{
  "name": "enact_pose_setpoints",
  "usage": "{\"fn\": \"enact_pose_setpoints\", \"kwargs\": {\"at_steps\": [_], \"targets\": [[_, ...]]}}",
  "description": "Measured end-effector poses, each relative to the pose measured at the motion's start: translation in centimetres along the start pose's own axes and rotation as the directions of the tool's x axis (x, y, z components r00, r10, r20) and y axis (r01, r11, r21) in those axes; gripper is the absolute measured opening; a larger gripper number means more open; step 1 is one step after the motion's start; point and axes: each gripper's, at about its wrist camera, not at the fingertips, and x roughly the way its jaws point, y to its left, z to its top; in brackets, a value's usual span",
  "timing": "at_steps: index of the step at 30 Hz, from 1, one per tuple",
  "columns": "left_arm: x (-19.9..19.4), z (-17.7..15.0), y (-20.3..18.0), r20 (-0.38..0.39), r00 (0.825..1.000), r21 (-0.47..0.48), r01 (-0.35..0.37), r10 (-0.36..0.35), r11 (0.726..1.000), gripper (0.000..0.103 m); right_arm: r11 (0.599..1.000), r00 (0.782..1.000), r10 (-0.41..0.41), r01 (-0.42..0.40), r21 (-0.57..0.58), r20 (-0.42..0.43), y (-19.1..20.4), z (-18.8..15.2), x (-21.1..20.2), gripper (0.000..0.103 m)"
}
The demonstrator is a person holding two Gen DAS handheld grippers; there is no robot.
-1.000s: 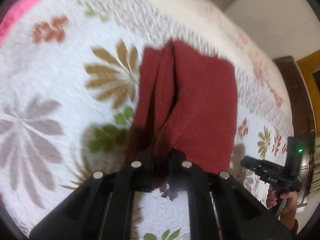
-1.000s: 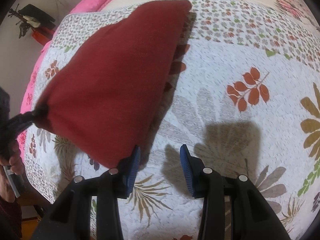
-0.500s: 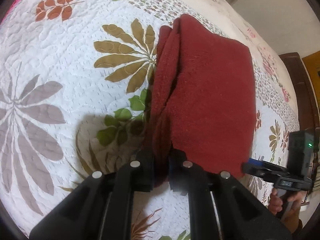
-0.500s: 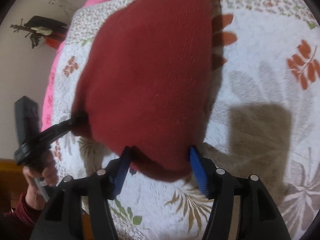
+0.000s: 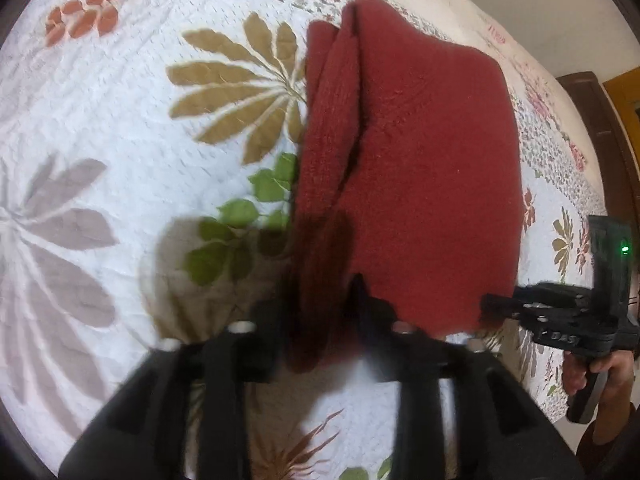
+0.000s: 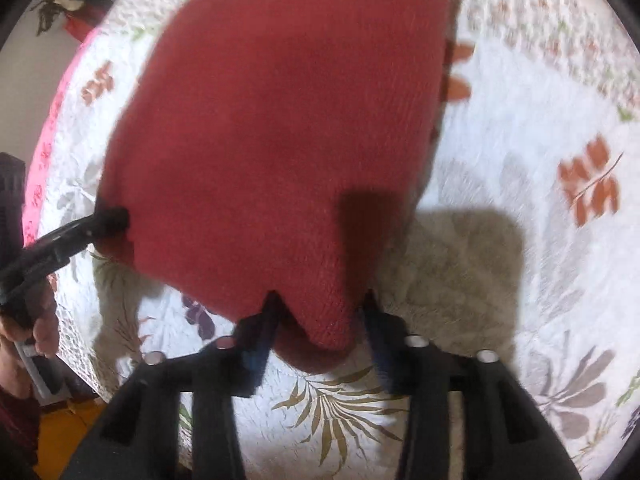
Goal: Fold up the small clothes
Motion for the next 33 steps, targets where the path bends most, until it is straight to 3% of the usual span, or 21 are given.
{"fn": "enact_pose_setpoints", "kwargs": {"at_steps": [2,4,6,9,13,16,18,19,20,22,27,30,33], "targets": [[-1.6,0.8,0.4,0.025,1.000,0.007,0.004,-0.005,1.000,0.062,1.000,0.998,-0.030,0.030,-0.007,0.048,-0.4,0.2,-1.9,0.047],[-3.2,2.6,0.7,0.077,0.997,-0.004,0.010,-0.010,1.000,0.068,0.997,0.992,-0.082,0.081,0.017,0.096,-1.2,1.0,-3.3,0.050],[-3.6,5.5,0.3,0.106,0.994,-0.011,0.021,-0.019,1.000,0.068,0.991,0.983,-0.123,0.116,0.059,0.135,-2.2,2.3,-4.3,0.050],[-2.3,9.7,-0.8,0.113,0.993,0.008,0.039,-0.040,0.999,0.069,0.990,0.980,-0.109,0.093,0.101,0.164,-2.2,3.6,-4.7,0.052],[0.8,14.4,-2.0,0.077,0.992,-0.042,0.102,-0.098,0.994,0.069,0.988,0.977,-0.132,0.116,0.100,0.167,-2.5,5.4,-4.0,0.053],[2.5,16.2,-2.8,0.057,0.995,-0.028,0.078,-0.076,0.997,0.069,0.988,0.976,-0.129,0.112,0.104,0.173,-2.7,5.8,-3.7,0.054],[3.4,16.7,-3.2,0.050,0.997,-0.022,0.056,-0.055,0.998,0.061,0.988,0.977,-0.119,0.100,0.114,0.175,-3.3,5.5,-3.7,0.055],[3.7,16.7,-3.4,0.055,0.997,-0.015,0.055,-0.054,0.998,0.036,0.988,0.978,-0.114,0.093,0.119,0.176,-3.4,5.6,-3.6,0.055],[3.8,16.7,-3.4,0.056,0.997,-0.009,0.049,-0.048,0.999,0.023,0.989,0.978,-0.110,0.089,0.122,0.177,-3.4,5.6,-3.5,0.056],[3.1,16.4,-3.4,0.092,0.994,-0.007,0.057,-0.057,0.998,0.013,0.989,0.977,-0.108,0.087,0.122,0.181,-3.4,5.7,-3.4,0.056],[0.5,14.7,-1.1,0.217,0.975,-0.072,0.059,-0.042,0.996,0.011,0.992,0.977,-0.077,0.054,0.117,0.198,-3.4,5.6,-3.6,0.059],[2.7,14.4,0.4,0.174,0.985,-0.115,0.043,-0.022,0.992,0.012,0.994,0.978,-0.068,0.049,0.098,0.198,-2.9,6.1,-3.2,0.063],[3.0,14.7,0.2,0.156,0.987,-0.100,0.050,-0.034,0.994,0.016,0.994,0.977,-0.086,0.073,0.076,0.194,-2.4,6.6,-3.0,0.063]]}}
